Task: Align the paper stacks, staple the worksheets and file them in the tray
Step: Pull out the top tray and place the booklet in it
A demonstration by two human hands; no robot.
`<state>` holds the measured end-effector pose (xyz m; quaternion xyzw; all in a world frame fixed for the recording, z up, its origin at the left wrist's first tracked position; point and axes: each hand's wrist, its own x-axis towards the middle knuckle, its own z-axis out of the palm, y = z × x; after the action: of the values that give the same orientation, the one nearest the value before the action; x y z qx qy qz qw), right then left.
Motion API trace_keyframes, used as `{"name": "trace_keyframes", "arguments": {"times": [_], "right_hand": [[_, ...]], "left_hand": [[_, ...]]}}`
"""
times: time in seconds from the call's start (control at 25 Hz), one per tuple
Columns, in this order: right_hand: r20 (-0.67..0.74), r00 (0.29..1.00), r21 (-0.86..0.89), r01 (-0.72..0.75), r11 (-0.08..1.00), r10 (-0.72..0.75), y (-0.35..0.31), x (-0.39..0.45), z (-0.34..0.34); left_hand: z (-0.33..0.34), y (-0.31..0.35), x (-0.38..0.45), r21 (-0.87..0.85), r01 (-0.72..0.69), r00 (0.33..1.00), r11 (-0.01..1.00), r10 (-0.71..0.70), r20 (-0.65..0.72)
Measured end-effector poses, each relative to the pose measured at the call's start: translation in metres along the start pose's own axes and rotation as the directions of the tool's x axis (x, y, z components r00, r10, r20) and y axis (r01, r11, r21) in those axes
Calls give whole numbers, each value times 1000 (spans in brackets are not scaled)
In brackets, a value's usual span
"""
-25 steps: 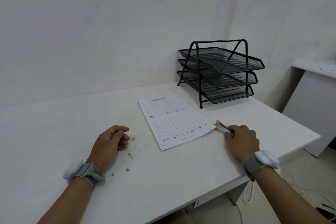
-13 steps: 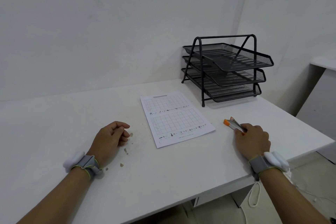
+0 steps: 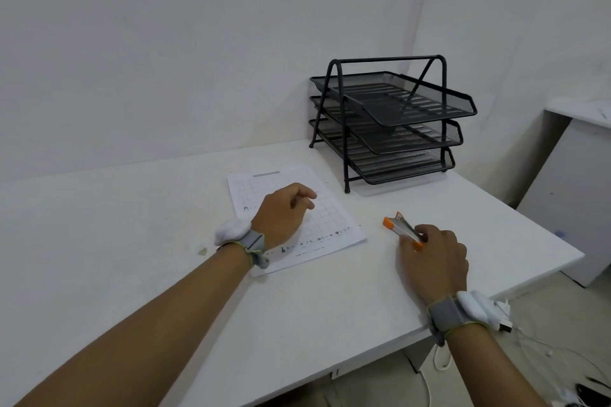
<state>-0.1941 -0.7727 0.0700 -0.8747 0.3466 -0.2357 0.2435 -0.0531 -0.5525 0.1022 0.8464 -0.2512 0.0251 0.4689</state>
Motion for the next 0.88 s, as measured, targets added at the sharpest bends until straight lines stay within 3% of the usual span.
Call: {"name": "trace_keyframes", "arguments": {"times": [0.2, 0.36, 0.48, 0.72, 0.88], "right_hand": [[2, 999, 35, -32, 999, 32, 3, 2, 3], [14, 993, 142, -120, 983, 119, -2, 15, -1], [-17, 996, 152, -79, 985, 82, -20, 36, -10], [92, 993, 413, -110, 904, 79, -65, 97, -20], [183, 973, 523, -217, 824, 141, -85, 119, -21]], "left_hand": [[48, -2, 42, 51, 20, 1000, 998, -20, 1], [75, -8, 75, 78, 72, 995, 994, -66, -79], [85, -12, 98, 57, 96, 991, 994, -90, -102], [111, -17, 124, -76, 155, 960, 985, -168, -223], [119, -27, 119, -23, 103, 960, 994, -105, -260]]}}
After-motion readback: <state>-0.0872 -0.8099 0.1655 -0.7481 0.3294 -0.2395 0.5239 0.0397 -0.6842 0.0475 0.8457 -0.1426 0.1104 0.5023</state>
